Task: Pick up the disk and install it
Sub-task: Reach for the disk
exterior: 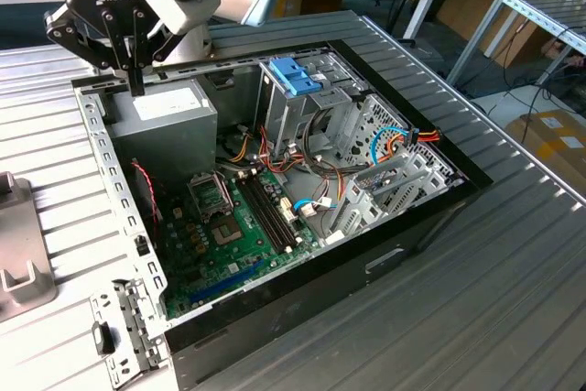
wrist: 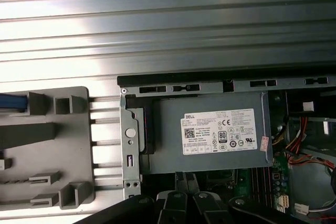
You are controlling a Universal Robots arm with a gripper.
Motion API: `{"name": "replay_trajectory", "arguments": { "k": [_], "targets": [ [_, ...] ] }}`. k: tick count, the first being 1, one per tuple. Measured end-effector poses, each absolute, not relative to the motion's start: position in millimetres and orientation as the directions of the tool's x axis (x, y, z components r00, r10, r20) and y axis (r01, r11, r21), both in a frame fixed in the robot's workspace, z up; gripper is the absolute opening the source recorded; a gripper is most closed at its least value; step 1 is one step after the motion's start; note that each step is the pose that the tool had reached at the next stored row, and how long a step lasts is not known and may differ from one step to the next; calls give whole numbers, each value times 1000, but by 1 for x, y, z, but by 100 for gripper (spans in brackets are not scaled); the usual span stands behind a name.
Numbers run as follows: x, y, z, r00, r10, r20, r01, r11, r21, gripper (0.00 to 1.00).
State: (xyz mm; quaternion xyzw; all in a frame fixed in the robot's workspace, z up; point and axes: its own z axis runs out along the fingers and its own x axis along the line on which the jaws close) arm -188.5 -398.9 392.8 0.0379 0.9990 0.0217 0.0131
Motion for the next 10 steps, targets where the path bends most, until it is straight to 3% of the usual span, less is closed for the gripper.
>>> {"name": "replay_trajectory", "arguments": {
  "k": [10],
  "targets": [
    [-197,-399,393,-997,76,-24,75,996,44,10]
  ]
}}
